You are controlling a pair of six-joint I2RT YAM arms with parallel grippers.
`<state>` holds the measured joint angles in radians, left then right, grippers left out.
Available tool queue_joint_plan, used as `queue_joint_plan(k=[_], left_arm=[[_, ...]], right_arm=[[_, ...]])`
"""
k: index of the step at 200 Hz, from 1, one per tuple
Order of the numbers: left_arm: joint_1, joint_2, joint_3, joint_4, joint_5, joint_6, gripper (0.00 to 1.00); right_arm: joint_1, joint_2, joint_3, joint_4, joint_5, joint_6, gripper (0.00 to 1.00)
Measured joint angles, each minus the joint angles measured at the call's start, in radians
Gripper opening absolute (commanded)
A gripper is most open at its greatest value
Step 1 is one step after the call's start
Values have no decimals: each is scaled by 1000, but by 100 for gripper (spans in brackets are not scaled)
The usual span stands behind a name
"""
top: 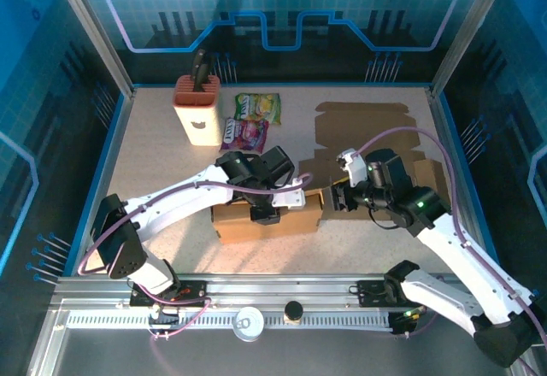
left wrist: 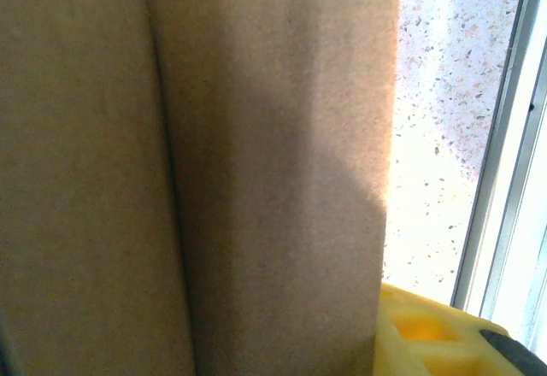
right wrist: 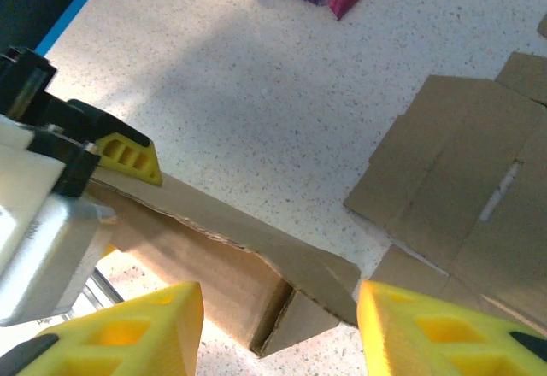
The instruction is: Fold the paper box
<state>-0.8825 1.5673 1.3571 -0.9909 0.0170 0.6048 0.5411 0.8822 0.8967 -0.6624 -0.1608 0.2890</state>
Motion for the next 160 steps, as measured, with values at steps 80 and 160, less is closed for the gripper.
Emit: queue_joint_plan(k=[80,160], left_arm=[[-5,8,8,1,-1,7,40],[-5,10,9,0,-1,8,41]], right_arm=[[24,60,0,-11,23,-10,46],[77,63,1,-38,106,-16,24]])
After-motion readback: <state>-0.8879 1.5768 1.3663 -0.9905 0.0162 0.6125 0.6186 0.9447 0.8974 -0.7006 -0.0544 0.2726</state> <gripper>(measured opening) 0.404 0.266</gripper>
